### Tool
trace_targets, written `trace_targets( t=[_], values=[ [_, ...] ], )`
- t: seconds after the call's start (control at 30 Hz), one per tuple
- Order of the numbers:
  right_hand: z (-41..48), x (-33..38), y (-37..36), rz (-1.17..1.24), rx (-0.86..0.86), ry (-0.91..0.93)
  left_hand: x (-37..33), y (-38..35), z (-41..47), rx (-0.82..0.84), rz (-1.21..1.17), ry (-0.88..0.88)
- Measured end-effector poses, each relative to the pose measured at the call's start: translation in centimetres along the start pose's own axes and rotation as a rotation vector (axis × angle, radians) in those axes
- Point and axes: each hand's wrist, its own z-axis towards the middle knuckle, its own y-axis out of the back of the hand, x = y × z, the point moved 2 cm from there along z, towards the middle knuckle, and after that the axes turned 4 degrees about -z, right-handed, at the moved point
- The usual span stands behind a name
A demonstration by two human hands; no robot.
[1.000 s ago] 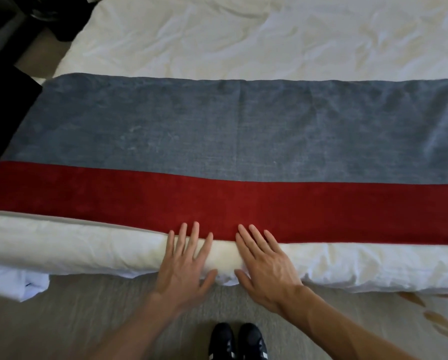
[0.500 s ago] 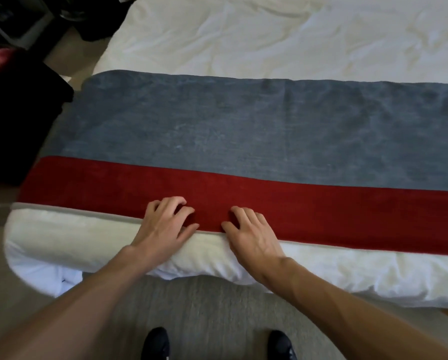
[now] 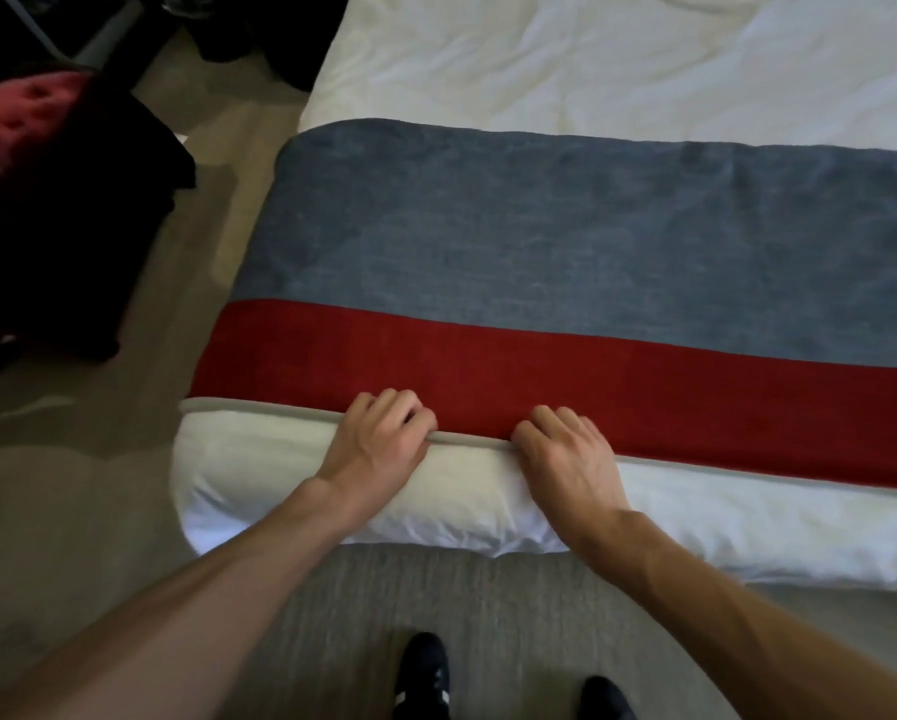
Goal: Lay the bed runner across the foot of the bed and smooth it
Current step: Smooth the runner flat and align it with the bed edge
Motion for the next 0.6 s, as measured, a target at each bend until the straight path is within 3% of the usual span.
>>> trace_targets(
  t=[0.17,0.4,0.6],
  values=[
    [-1.0,0.9,-0.3,0.018,-0.043,0.053,-0.4,-0.5,-0.6,0.01,-0.052,0.002],
    [-0.5,2.8,-0.6,-0.017,0.024,0.049,1.5,0.1,-1.8,0.061,-0.067,-0.057],
    [2.8,6.2,-0.7,0.048,0.083,0.09,3.8,1.5,-2.3,0.065,-0.039,0.016]
  ],
)
